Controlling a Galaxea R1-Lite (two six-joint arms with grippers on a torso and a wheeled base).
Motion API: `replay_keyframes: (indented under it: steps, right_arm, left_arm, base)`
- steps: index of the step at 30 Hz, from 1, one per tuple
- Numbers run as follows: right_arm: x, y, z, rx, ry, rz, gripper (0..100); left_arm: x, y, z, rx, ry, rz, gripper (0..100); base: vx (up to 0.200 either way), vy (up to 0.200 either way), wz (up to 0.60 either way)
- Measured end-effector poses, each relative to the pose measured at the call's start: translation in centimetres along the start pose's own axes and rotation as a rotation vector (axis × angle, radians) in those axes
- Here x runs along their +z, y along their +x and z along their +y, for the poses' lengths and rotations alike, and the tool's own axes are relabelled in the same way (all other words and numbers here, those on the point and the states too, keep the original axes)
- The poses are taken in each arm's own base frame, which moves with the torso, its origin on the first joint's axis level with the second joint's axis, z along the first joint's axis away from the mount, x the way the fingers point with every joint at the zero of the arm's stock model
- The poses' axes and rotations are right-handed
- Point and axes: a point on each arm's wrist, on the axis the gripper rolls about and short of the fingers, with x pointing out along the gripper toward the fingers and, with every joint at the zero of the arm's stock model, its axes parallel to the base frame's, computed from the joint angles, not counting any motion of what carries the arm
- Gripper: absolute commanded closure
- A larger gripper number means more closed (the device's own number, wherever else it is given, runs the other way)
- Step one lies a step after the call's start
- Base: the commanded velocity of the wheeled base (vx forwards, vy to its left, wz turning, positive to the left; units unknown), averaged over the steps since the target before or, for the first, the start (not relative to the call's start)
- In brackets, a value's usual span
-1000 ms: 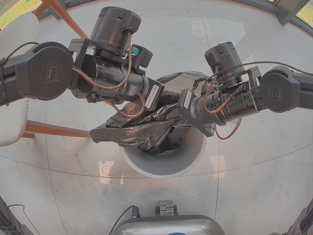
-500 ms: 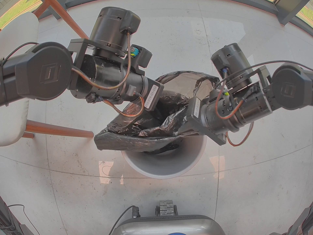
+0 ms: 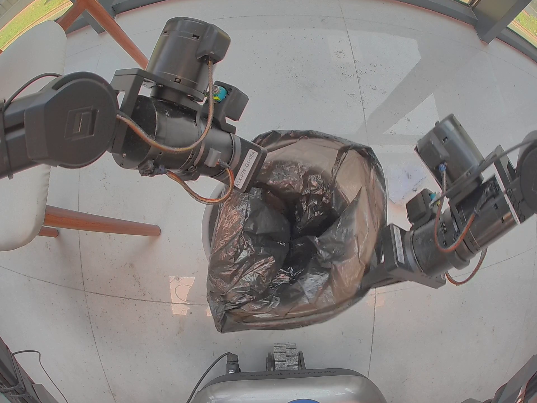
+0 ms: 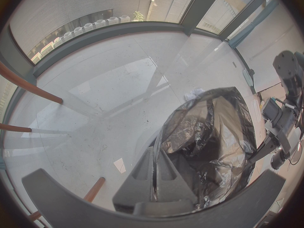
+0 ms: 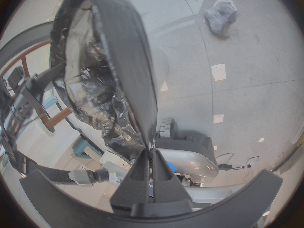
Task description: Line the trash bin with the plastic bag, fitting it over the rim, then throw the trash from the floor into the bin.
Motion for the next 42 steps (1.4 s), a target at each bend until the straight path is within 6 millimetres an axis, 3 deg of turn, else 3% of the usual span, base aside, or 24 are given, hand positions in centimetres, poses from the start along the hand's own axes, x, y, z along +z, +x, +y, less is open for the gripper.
replay_keyframes:
  steps: [4,9,10,21,28,34,42]
  right_arm:
    - [-0.8,0.5,-1.5,-0.045,-0.027,0.031,100]
    - [-0.2,0.3,-3.0,-0.067,-0.064,0.014,100]
    - [0.0,0.2,-3.2,-0.065,-0.072,0.002,0]
    - [3.4,-1.1,-3.5,0.035,-0.135,-0.25,0]
    - [3.6,-3.2,-3.7,0.057,-0.125,-0.321,0]
    - [3.1,-3.9,-4.2,0.056,-0.117,-0.335,0]
    - [2.5,-4.3,-4.5,0.055,-0.115,-0.338,0]
  left_arm:
    - [-0.3,0.0,0.4,0.009,0.0,0.028,100]
    - [-0.5,0.0,0.7,0.012,0.0,0.04,100]
    - [-0.4,0.0,0.7,0.012,0.0,0.04,100]
    - [-0.5,0.0,0.9,0.031,0.004,0.045,100]
    - [-0.5,0.0,2.8,0.111,0.043,0.054,100]
    - [-1.1,0.3,5.3,0.167,0.059,0.08,100]
    - [-1.3,0.2,6.0,0.186,0.054,0.088,100]
  base:
    - [0.0,0.0,0.0]
    - [0.0,0.0,0.0]
    - [0.0,0.0,0.0]
    - [0.0,0.0,0.0]
    - [0.0,0.0,0.0]
    - [0.0,0.0,0.0]
    - [0.0,0.0,0.0]
